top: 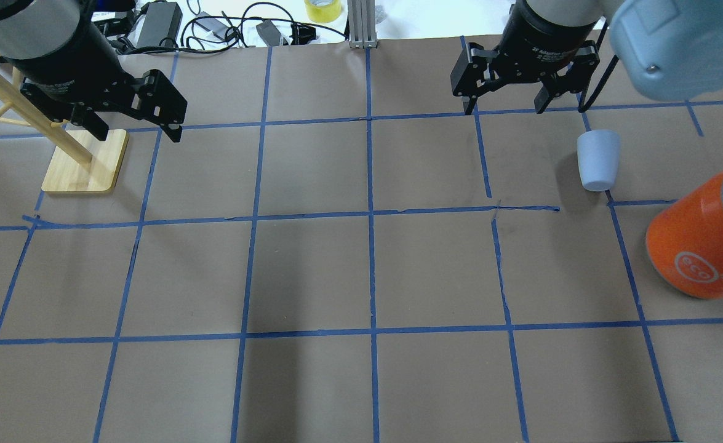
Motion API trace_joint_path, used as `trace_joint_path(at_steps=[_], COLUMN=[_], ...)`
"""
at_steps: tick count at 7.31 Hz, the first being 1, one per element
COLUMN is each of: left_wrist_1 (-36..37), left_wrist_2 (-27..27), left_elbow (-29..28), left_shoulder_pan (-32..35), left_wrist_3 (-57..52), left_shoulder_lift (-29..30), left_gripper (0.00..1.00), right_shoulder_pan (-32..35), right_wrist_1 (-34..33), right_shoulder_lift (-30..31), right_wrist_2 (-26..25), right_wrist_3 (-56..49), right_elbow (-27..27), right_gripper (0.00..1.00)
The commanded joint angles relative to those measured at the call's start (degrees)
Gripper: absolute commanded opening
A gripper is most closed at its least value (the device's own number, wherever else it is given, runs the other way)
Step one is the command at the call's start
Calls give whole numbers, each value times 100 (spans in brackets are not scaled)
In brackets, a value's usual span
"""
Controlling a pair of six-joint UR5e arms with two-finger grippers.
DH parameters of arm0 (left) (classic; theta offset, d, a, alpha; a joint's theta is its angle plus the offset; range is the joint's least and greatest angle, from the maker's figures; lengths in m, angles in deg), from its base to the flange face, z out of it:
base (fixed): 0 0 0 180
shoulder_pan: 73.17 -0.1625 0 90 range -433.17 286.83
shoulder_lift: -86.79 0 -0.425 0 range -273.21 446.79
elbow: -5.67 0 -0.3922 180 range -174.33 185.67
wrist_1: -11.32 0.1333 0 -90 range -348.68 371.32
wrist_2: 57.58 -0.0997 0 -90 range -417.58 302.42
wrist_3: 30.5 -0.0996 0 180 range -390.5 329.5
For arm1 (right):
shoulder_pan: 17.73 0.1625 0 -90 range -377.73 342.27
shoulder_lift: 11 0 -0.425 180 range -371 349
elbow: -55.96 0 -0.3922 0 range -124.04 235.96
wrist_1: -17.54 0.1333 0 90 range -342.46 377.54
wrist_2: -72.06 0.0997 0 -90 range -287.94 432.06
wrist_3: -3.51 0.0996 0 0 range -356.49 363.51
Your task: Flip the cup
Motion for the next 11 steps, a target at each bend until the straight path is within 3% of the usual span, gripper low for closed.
trace_joint_path(at_steps=[1,8,11], left_wrist_1=[0,44,44], left_wrist_2=[0,0,0], left_elbow=[0,53,53], left_shoulder_pan=[0,0,0], left_wrist_3=[0,-18,-9], left_shoulder_lift=[0,0,0], left_gripper=[100,100,100], right_shoulder_pan=[1,1,-269], right_wrist_1=[8,8,-35], right_shoulder_lift=[-2,-19,-307], right_wrist_2=[-10,-80,-422], right_wrist_3=[-19,-141,-273], right_elbow=[0,0,-61], right_gripper=[100,100,100])
